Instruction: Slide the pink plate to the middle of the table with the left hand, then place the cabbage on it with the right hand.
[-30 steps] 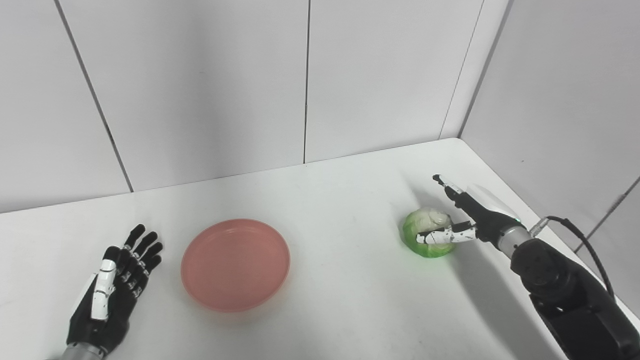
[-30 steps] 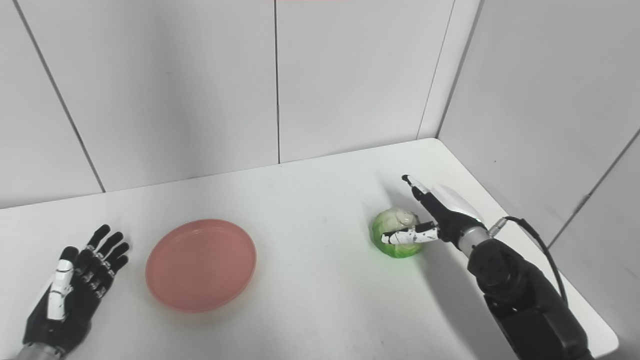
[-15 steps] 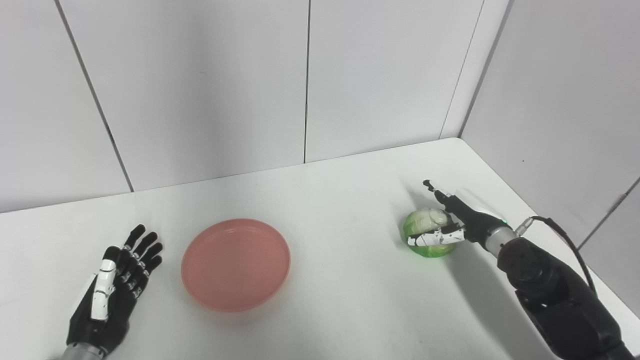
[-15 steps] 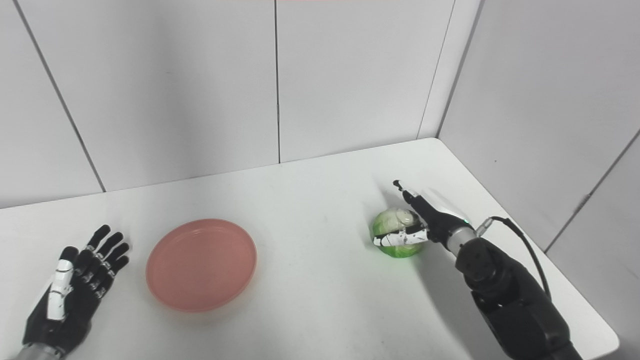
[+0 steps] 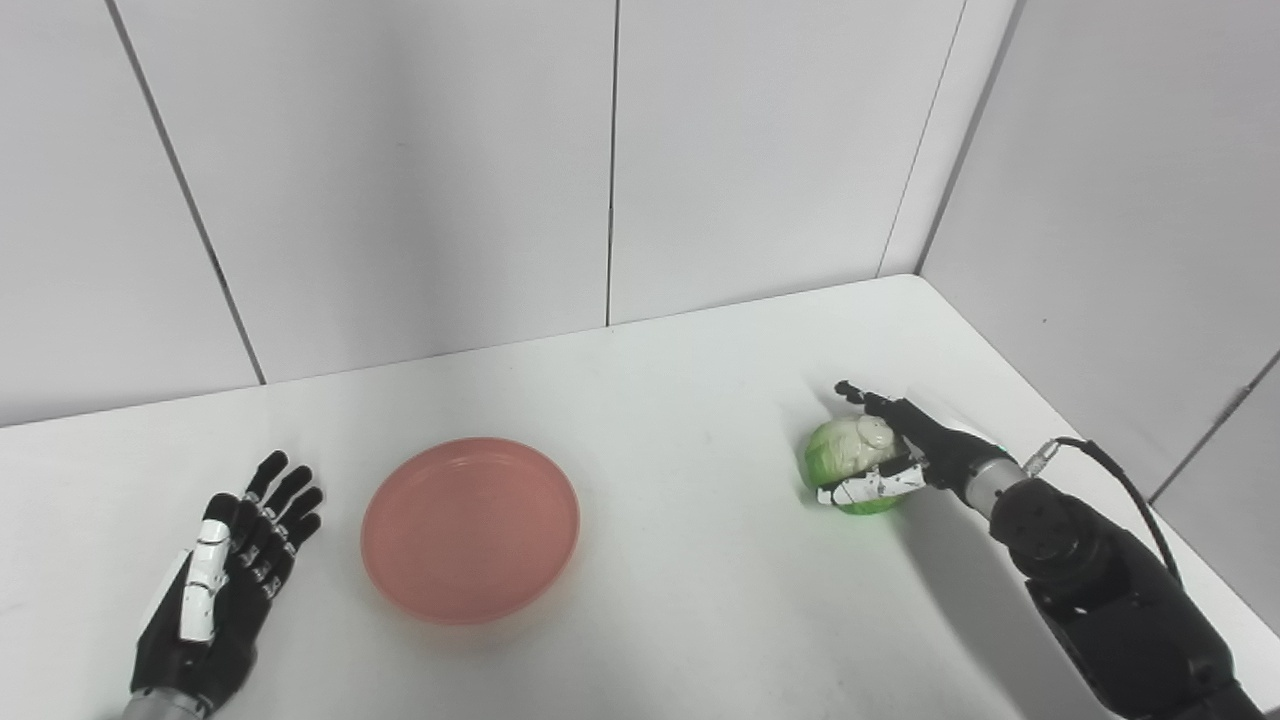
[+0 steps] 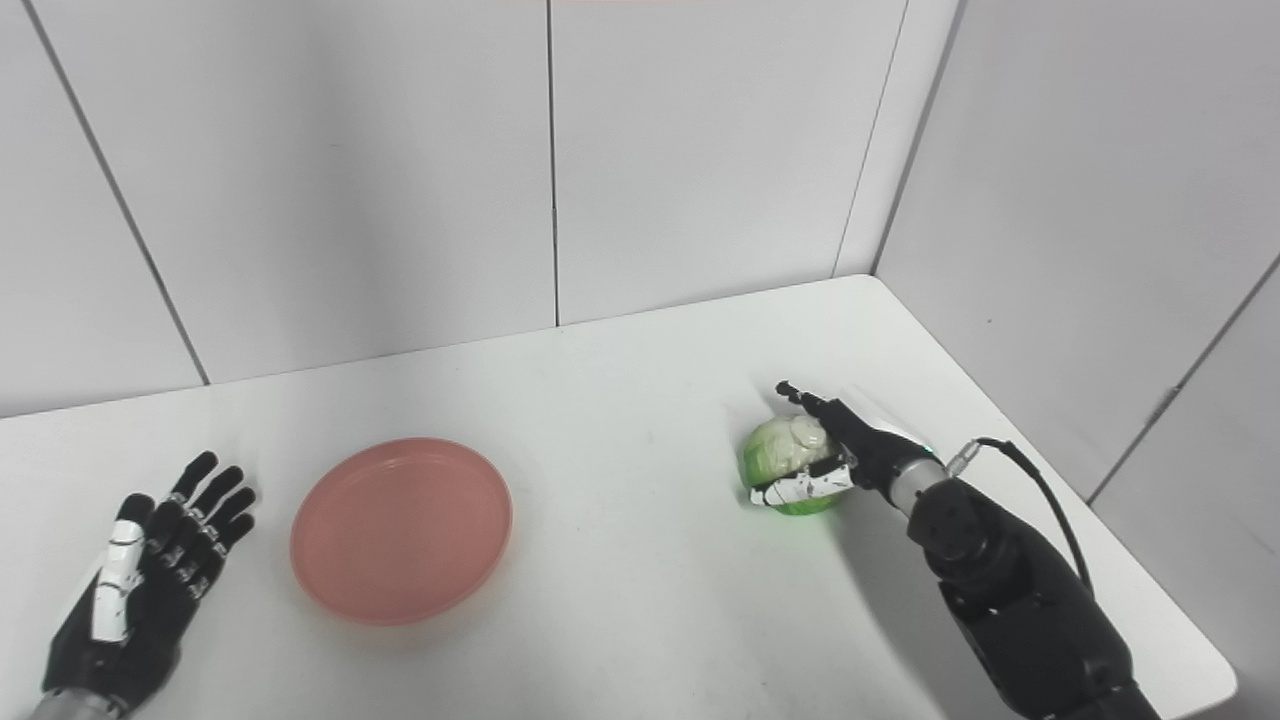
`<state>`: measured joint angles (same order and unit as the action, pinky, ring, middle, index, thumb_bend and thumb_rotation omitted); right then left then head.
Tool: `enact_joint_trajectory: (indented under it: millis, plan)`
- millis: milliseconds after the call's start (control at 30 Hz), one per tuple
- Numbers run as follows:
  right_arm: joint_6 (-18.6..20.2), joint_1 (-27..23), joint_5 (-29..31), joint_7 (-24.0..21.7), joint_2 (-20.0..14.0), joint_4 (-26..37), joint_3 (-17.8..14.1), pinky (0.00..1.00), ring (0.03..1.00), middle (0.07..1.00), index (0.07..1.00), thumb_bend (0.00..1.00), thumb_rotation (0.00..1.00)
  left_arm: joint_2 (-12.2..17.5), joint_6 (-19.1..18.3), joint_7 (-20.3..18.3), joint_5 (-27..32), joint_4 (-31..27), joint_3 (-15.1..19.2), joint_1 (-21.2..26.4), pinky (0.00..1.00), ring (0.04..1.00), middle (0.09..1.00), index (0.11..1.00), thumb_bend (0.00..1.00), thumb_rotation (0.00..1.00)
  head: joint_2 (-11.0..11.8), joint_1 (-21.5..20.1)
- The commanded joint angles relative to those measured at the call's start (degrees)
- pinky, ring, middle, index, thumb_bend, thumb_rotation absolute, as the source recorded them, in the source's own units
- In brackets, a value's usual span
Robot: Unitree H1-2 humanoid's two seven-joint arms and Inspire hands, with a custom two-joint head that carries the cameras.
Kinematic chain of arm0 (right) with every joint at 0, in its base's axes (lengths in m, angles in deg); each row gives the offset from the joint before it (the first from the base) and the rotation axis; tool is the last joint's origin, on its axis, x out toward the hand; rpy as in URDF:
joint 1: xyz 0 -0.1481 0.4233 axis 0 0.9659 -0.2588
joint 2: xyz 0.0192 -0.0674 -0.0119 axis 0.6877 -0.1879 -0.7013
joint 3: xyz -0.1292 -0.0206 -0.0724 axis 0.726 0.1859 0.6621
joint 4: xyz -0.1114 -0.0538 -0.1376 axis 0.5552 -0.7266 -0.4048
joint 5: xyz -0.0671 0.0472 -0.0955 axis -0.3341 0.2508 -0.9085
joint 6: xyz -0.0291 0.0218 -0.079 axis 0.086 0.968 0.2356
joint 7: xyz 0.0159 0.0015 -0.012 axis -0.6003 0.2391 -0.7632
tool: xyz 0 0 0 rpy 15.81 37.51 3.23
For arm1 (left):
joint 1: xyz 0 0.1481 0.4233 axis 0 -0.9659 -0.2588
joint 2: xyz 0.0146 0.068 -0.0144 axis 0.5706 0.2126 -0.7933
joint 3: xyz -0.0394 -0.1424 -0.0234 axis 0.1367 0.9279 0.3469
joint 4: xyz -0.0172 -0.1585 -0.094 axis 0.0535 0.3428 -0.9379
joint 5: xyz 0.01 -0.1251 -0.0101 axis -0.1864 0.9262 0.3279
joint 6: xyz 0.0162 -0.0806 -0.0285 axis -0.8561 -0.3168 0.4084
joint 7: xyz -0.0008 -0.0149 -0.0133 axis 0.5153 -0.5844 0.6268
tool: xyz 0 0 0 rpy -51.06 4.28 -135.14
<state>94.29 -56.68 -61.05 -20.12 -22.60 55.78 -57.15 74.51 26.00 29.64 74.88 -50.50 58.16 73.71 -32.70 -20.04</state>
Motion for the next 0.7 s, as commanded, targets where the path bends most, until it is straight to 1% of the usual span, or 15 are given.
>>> enact_joint_trajectory:
  millis: [0, 67, 100, 133, 167, 200, 233, 267, 300, 333, 400, 433, 567, 667]
  plan:
    - [-1.1, -1.3, 0.3, 1.1, -2.0, 0.9, -1.1, 0.86, 0.902, 0.913, 0.898, 1.0, 0.24, 0.6, -4.5, 0.9, -1.5, 1.5, -0.8, -2.3, 0.98, 0.954, 0.959, 0.952, 0.66, 0.98, -0.1, 0.0]
    - [-0.3, -1.3, 0.3, 0.9, -2.0, 1.0, -1.2, 0.85, 0.901, 0.917, 0.895, 1.0, 0.21, 0.6, -4.4, 0.8, -1.5, 1.6, -0.8, -2.3, 0.98, 0.956, 0.962, 0.955, 0.66, 0.98, -0.1, 0.0]
    - [-0.6, -1.2, 0.4, 1.2, -1.9, 0.9, -1.3, 0.85, 0.9, 0.917, 0.895, 1.0, 0.21, 0.7, -4.4, 0.7, -1.4, 1.6, -0.8, -2.3, 0.98, 0.957, 0.962, 0.956, 0.65, 0.98, -0.2, 0.0]
    - [-0.8, -1.2, 0.4, 1.4, -1.9, 0.8, -1.4, 0.81, 0.853, 0.866, 0.857, 1.0, 0.16, 0.7, -4.4, 0.7, -1.3, 1.6, -0.9, -2.3, 0.98, 0.957, 0.962, 0.955, 0.65, 0.98, -0.2, 0.0]
    - [-1.8, -1.1, 0.3, 1.9, -1.8, 0.6, -1.5, 0.79, 0.829, 0.839, 0.834, 1.0, 0.14, 0.7, -4.7, 0.7, -1.3, 1.4, -0.9, -2.3, 0.98, 0.958, 0.962, 0.955, 0.65, 0.98, -0.3, 0.0]
    - [-2.8, -1.1, 0.1, 2.3, -2.0, 0.2, -1.4, 0.76, 0.785, 0.792, 0.792, 0.97, 0.1, 0.7, -4.8, 0.6, -1.1, 1.3, -0.9, -2.4, 0.98, 0.958, 0.962, 0.956, 0.65, 0.98, -0.3, 0.0]
    - [-3.5, -1.1, -0.1, 2.5, -2.1, 0.0, -1.3, 0.68, 0.692, 0.7, 0.712, 0.92, 0.03, 0.7, -4.9, 0.5, -1.0, 1.2, -0.8, -2.4, 0.98, 0.96, 0.963, 0.957, 0.65, 0.98, -0.4, 0.0]
    - [-3.9, -1.3, -0.4, 2.9, -2.2, -0.4, -1.1, 0.67, 0.681, 0.689, 0.701, 0.91, 0.02, 0.6, -5.0, 0.7, -1.1, 1.0, -0.9, -2.4, 0.98, 0.96, 0.963, 0.957, 0.65, 0.98, -0.4, 0.0]
    - [-4.0, -1.4, -0.5, 3.1, -2.3, -0.6, -1.0, 0.63, 0.635, 0.65, 0.599, 0.72, 0.07, 0.6, -5.0, 0.8, -1.2, 0.9, -0.9, -2.5, 0.98, 0.96, 0.964, 0.958, 0.65, 0.98, -0.4, 0.0]
    - [-4.6, -1.4, -0.7, 3.8, -2.1, -0.8, -1.2, 0.59, 0.595, 0.602, 0.535, 0.6, 0.08, 0.7, -5.0, 0.9, -1.3, 0.8, -0.9, -2.5, 0.98, 0.96, 0.964, 0.958, 0.65, 0.98, -0.5, 0.0]
    - [-5.6, -1.5, -0.7, 5.2, -1.5, -1.3, -1.5, 0.54, 0.546, 0.518, 0.501, 0.55, 0.02, 0.7, -5.1, 0.8, -1.2, 0.7, -0.9, -2.5, 0.98, 0.959, 0.963, 0.956, 0.65, 0.98, -0.5, 0.0]
    - [-5.9, -1.5, -0.7, 5.8, -1.3, -1.5, -1.6, 0.5, 0.514, 0.493, 0.496, 0.54, 0.01, 0.7, -5.1, 0.7, -1.2, 0.6, -0.9, -2.6, 0.99, 0.962, 0.965, 0.958, 0.65, 0.98, -0.5, 0.0]
    - [-7.1, -1.5, -1.0, 7.8, -0.9, -1.9, -1.4, 0.47, 0.487, 0.48, 0.49, 0.53, 0.0, 0.7, -5.6, 1.0, -1.3, 0.5, -0.8, -2.6, 0.98, 0.96, 0.964, 0.956, 0.66, 0.98, -0.6, -0.1]
    - [-6.9, -1.6, -1.1, 7.5, -1.2, -1.9, -1.0, 0.46, 0.476, 0.46, 0.5, 0.53, 0.0, 0.8, -5.4, 0.7, -1.3, 0.8, -0.9, -2.5, 0.98, 0.961, 0.965, 0.958, 0.67, 0.97, -0.6, 0.1]
